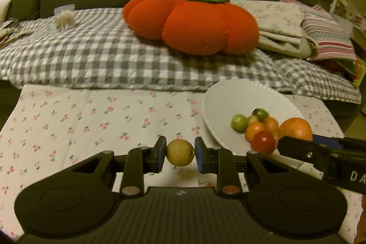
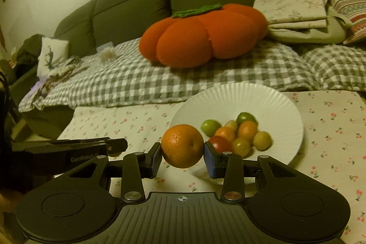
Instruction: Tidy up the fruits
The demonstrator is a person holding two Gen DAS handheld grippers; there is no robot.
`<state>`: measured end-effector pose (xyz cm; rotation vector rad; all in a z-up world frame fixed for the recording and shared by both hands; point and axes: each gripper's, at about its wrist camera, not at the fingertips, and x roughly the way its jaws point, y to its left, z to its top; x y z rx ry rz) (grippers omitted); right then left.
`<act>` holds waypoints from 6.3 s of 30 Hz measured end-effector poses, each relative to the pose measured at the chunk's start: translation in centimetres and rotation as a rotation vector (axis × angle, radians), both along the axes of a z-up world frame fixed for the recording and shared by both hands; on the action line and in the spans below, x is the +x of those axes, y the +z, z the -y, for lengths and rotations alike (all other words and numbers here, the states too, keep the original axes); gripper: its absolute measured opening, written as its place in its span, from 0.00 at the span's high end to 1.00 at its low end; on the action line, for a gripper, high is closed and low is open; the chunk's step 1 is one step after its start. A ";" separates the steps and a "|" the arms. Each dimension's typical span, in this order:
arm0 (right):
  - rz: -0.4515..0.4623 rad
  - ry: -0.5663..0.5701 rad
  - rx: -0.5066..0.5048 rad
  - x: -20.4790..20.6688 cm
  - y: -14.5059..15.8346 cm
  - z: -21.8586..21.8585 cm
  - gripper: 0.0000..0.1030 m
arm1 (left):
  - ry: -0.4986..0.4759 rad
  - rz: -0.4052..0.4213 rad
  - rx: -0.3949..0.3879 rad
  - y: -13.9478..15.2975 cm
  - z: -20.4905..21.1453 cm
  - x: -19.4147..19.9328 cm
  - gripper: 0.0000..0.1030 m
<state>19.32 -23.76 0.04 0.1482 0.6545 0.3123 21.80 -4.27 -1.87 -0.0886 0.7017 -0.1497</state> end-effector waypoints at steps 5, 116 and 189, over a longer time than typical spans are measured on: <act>0.001 -0.034 0.006 0.3 0.3 1.1 0.63 | -0.038 0.022 -0.009 -0.1 0.8 0.3 0.76; 0.010 -0.177 -0.083 -13.3 2.8 1.7 0.08 | 0.087 0.080 0.070 4.1 -0.1 -15.1 0.13; -0.013 -0.153 -0.125 -13.2 1.5 0.4 0.04 | 0.070 0.062 0.088 3.3 0.1 -15.0 0.01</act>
